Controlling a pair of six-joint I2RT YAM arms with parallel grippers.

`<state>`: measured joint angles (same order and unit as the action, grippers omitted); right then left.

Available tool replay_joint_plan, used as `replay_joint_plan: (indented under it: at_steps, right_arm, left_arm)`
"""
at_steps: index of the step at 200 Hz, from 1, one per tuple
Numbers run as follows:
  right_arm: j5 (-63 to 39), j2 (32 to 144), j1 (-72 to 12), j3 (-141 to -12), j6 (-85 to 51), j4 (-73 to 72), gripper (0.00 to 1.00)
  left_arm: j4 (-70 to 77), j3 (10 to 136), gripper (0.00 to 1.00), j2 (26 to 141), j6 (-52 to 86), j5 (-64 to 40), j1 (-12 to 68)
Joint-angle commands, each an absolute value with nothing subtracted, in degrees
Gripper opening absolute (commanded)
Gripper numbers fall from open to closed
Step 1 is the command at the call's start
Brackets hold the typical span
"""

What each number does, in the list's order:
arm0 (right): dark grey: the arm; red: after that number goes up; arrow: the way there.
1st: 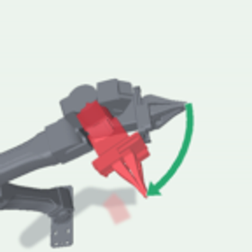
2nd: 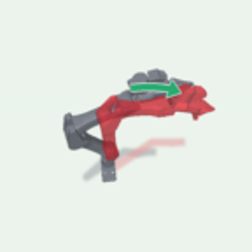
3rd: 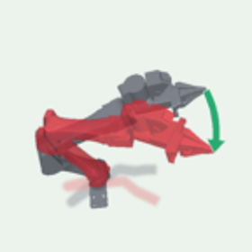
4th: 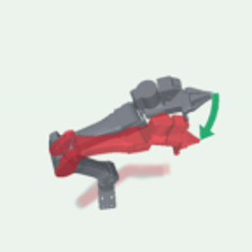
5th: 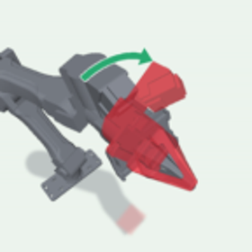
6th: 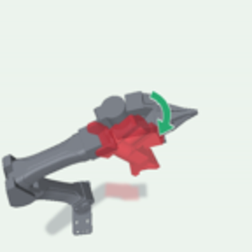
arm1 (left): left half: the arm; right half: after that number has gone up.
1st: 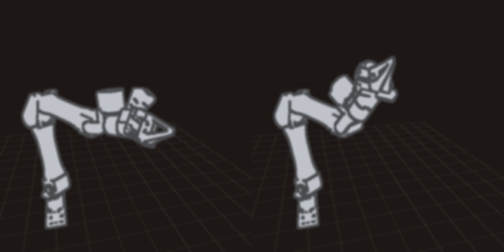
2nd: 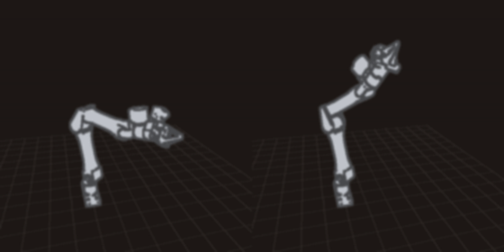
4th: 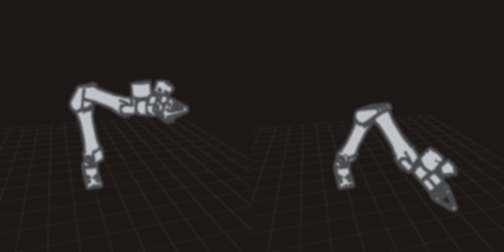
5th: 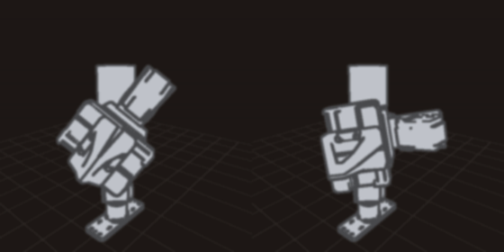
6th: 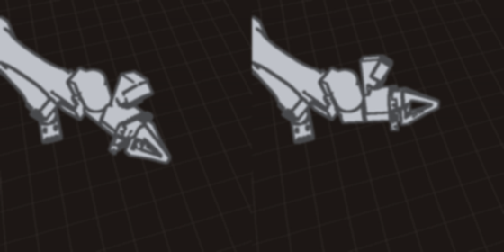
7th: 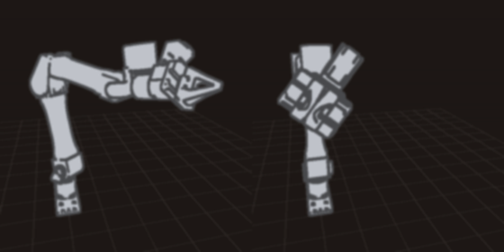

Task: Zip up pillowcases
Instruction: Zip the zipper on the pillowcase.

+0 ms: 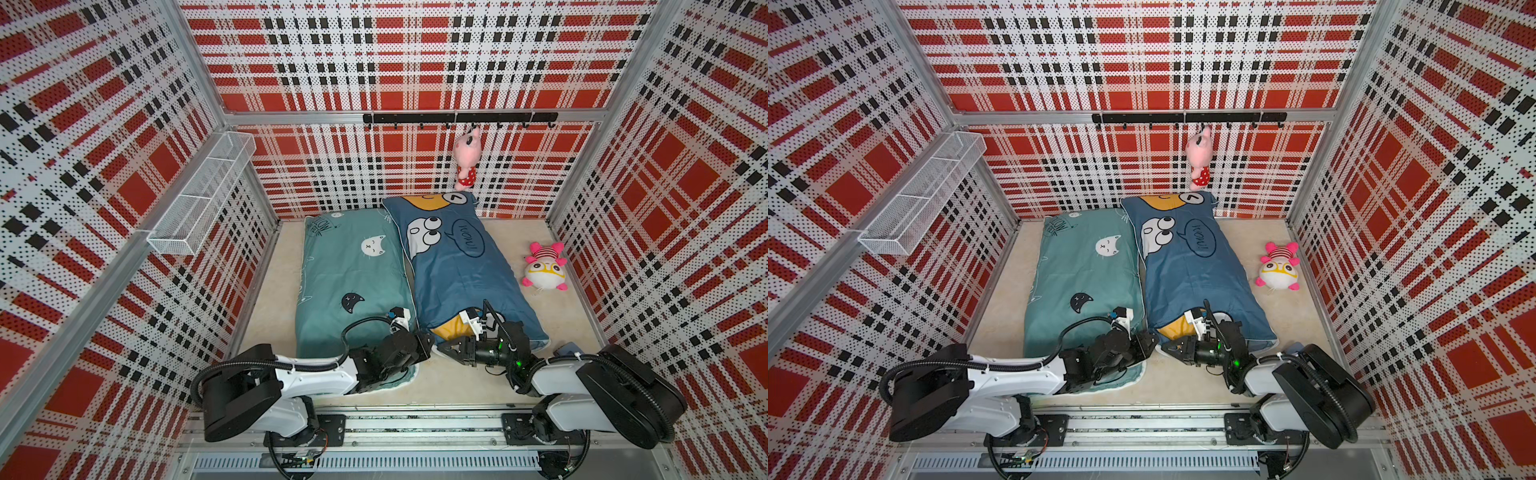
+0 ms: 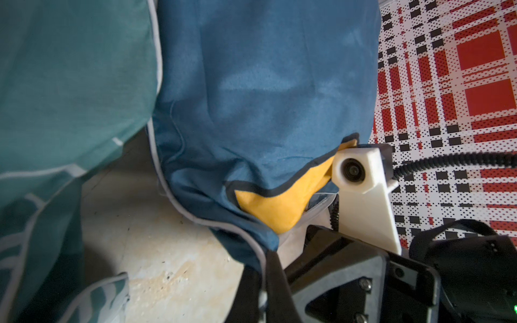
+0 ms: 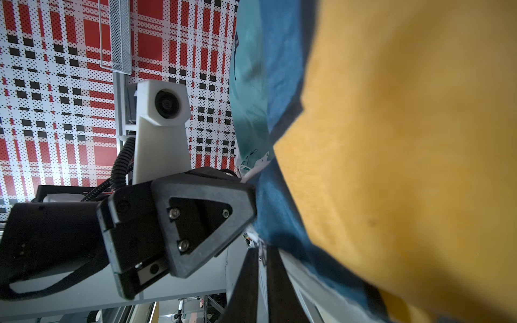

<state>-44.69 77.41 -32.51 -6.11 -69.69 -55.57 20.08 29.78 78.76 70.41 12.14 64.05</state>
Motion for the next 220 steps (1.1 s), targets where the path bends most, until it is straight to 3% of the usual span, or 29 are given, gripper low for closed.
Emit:
replay_joint_plan:
  at_steps: [1, 91, 121, 220]
  right_arm:
    - [-43.8, 77.0, -33.0, -7.4, -69.2, -55.5, 0.15]
    - [-43.7, 79.2, -33.1, -7.5, -70.2, -58.6, 0.13]
    - [-43.4, 78.6, -33.1, -7.6, -69.7, -57.5, 0.03]
    - [-35.8, 69.3, -33.8, -10.6, -60.3, -37.6, 0.00]
  left_arm:
    - [21.4, 30.2, 0.00, 79.1, 69.8, 11.8, 64.1]
    - [21.8, 30.5, 0.00, 79.7, 69.8, 11.7, 64.5]
    - [21.7, 30.5, 0.00, 79.6, 69.9, 11.7, 64.4]
    - [20.3, 32.1, 0.00, 79.6, 67.8, 12.7, 65.0]
